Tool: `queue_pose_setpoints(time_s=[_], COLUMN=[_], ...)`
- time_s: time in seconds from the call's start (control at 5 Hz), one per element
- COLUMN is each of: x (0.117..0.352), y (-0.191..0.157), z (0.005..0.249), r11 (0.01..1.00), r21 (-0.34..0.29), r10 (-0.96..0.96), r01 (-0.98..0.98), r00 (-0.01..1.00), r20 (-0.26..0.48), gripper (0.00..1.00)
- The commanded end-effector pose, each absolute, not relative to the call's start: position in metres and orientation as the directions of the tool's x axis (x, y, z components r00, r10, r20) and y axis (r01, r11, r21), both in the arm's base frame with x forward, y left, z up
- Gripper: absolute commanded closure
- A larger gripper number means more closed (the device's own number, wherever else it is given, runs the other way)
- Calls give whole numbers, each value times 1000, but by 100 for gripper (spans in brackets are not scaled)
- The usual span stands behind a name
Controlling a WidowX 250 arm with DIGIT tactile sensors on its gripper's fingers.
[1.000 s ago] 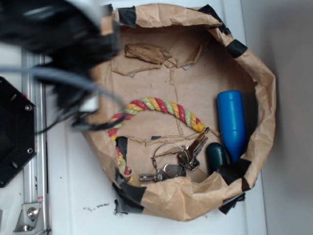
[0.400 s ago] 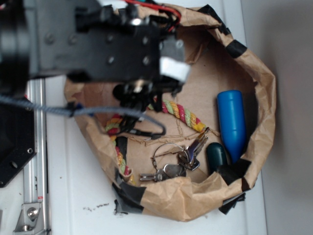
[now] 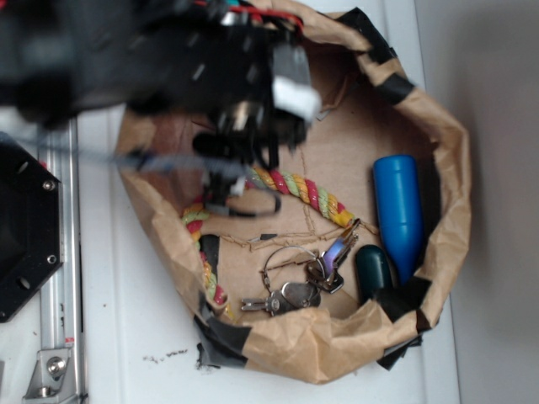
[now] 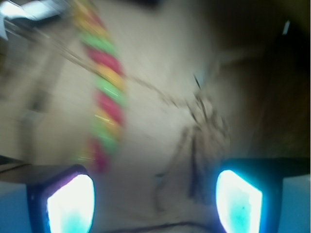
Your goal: Grab the wood chip.
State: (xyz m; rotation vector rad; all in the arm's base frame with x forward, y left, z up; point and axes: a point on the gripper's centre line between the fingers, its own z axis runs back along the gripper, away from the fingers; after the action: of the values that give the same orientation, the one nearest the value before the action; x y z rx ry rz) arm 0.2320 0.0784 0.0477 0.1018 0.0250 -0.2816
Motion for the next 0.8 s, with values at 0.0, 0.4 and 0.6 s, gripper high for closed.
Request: queue_pose_setpoints(time_s=[0.0,0.4,0.6], x=[235,251,260], y=[102,96,90], z=[56,47,39], r11=[947,940,937], r21=[131,140,122], r10=[-298,-308,-325], r01=[293,311,328], r00=[955,950,945], r20=[17,-38,-47], gripper=[0,0,0])
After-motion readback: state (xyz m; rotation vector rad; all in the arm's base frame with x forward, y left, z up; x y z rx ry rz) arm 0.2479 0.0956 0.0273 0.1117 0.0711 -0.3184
